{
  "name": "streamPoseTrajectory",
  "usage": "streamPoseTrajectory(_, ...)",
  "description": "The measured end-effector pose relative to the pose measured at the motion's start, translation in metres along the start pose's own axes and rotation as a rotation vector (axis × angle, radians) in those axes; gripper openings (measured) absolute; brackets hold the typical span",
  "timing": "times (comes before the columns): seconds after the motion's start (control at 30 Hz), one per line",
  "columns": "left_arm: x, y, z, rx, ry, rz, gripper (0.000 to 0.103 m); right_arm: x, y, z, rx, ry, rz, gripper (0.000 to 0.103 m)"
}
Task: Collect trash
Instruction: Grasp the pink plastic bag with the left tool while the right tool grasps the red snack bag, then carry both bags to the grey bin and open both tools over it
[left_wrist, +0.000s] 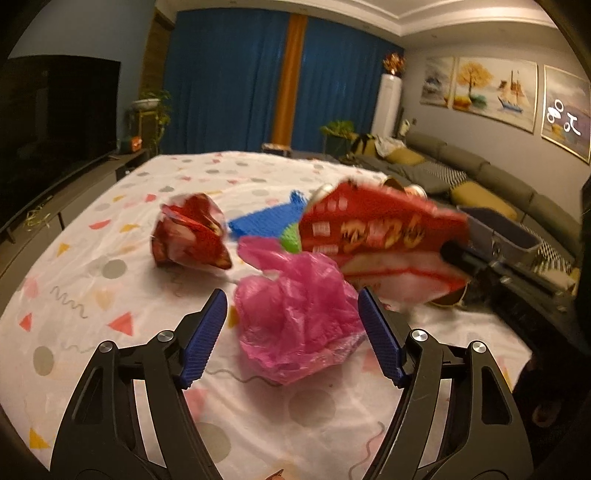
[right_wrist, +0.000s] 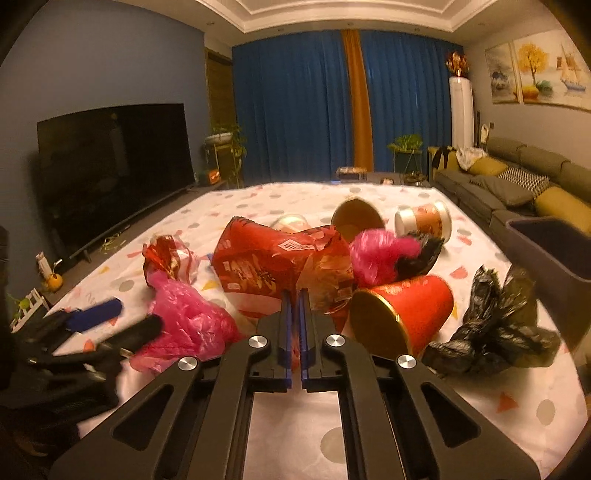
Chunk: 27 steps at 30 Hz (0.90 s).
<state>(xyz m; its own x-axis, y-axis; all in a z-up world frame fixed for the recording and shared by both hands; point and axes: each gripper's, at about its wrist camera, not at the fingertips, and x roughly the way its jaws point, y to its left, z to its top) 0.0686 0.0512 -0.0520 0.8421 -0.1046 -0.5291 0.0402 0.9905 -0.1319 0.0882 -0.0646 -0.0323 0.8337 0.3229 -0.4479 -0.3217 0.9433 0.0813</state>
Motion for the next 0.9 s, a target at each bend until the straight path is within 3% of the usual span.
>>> streamPoseTrajectory(0.17,0.015,-0.004,0.000,0.025,0.052,0.023,0.071,-0.018,-0.003,0.005,0.006,-0.047,-0.009,0.004)
streamPoseTrajectory(0.33,0.028,0.002,-0.004,0.007,0.110,0.017,0.050,-0.035,-0.006,0.010,0.008,-0.086,-0.011,0.004)
streamPoseTrajectory(0.47,0.034,0.006,-0.006,-0.018,0.136,-0.009,0.020,-0.050,-0.007,0.015,0.009,-0.122,-0.008,0.004)
streamPoseTrajectory(0.6,0.033,0.009,-0.007,-0.023,0.121,-0.026,0.007,-0.059,-0.006,0.018,0.015,-0.143,-0.004,0.004)
streamPoseTrajectory(0.9,-0.008,-0.003,0.007,-0.003,-0.015,-0.021,0.005,-0.083,-0.013,0.024,0.031,-0.204,-0.031,0.004)
